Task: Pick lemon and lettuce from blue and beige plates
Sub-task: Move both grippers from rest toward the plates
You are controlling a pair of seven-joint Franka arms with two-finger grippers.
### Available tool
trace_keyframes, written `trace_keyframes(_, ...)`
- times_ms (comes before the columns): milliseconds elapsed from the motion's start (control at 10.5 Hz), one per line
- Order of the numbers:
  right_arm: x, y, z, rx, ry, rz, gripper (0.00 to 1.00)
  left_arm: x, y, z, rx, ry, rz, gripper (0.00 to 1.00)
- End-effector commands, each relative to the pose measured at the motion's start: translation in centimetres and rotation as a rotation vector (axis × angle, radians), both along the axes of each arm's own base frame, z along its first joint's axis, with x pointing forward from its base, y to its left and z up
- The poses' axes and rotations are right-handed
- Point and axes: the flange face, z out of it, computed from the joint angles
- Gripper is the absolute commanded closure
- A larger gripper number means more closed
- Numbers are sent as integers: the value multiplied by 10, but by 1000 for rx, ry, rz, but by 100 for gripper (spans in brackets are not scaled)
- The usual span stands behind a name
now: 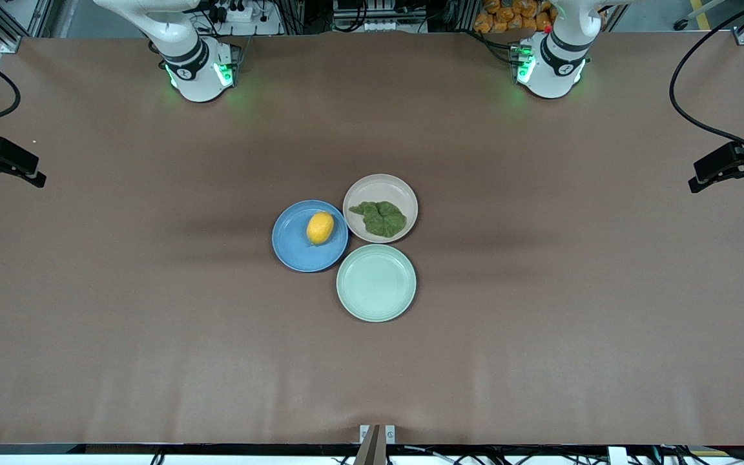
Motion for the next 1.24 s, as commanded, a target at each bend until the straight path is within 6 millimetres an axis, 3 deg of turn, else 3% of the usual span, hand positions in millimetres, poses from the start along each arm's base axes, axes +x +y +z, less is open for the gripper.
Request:
trace_keyframes(0,-4,-1,4,6,-1,-6,0,-1,1,3,-9,-2,3,0)
trace_keyframes(860,-2,3,0,6,0,-2,0,-1,0,3,-14,-1,8,0)
trace_keyframes(1147,4,25,-13,9,-3,11,0,2,-47,-8,-103,24,-52,0)
